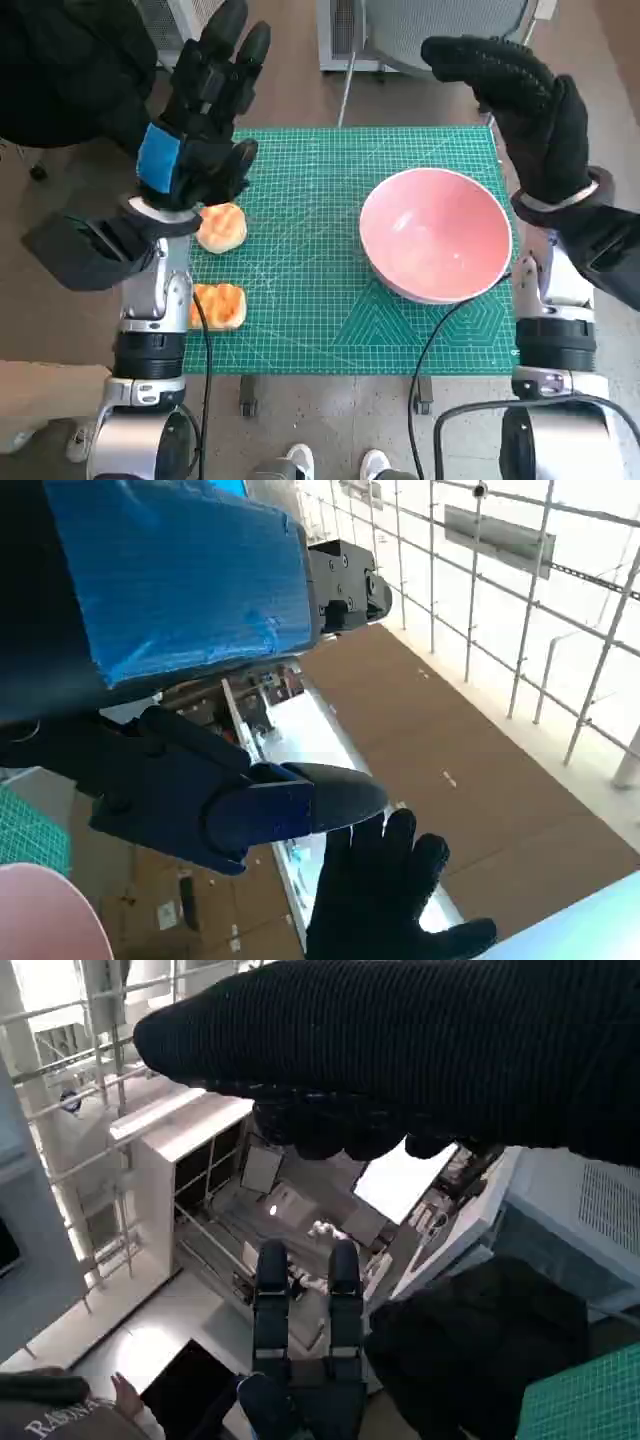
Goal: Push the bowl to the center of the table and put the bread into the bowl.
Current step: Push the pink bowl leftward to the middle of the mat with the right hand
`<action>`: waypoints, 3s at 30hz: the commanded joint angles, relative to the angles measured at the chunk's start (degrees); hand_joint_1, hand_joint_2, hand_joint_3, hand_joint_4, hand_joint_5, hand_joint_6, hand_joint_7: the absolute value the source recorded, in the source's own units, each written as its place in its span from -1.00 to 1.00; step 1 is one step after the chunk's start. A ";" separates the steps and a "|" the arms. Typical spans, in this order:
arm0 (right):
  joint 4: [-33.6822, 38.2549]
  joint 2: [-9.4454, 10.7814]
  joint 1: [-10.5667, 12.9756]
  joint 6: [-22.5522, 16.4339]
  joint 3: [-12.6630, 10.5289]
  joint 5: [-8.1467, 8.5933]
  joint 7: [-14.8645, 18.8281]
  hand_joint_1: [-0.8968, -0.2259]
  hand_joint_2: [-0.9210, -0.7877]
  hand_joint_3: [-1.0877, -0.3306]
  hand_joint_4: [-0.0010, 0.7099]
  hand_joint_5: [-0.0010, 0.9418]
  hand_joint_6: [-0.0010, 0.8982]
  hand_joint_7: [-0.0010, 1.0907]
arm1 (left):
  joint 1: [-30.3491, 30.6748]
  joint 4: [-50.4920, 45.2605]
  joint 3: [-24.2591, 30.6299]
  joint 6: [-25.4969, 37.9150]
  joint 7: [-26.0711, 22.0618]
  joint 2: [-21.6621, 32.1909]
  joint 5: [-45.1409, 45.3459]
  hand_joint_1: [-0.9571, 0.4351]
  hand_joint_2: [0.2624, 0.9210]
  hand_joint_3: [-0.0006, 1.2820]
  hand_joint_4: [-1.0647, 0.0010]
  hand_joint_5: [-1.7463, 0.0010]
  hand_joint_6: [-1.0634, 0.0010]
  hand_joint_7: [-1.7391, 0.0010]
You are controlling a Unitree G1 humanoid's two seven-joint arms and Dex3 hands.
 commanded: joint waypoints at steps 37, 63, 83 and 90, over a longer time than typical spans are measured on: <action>1.23 -0.33 1.21 0.11 -0.36 0.36 1.26 -0.35 -1.00 0.03 -0.64 -1.00 -0.56 -1.00 | 1.51 -0.11 -0.35 -1.33 -0.98 0.48 1.69 -0.56 1.00 -0.24 0.87 0.99 1.00 0.65; 32.41 -6.96 -7.14 -2.24 -8.19 -3.69 -9.12 -0.37 -1.00 0.04 -0.66 -0.99 -0.52 -0.98 | 1.67 0.21 -0.24 -1.16 -1.32 0.78 1.52 -0.56 1.00 -0.22 0.89 1.00 1.00 0.65; 38.08 -7.54 -5.34 5.82 -9.57 -6.45 -15.36 -0.42 -1.00 -0.13 -0.58 -0.98 -0.39 -0.94 | 2.21 -0.07 0.02 -0.77 -1.53 1.04 1.10 -0.57 1.00 -0.22 0.89 1.00 1.00 0.65; 38.76 -7.57 -4.14 7.44 -9.28 -8.46 -17.13 -0.44 -1.00 -0.23 -0.57 -0.99 -0.39 -0.95 | 2.60 -0.84 0.12 -0.12 -1.53 1.21 0.80 -0.57 1.00 -0.22 0.89 1.00 1.00 0.65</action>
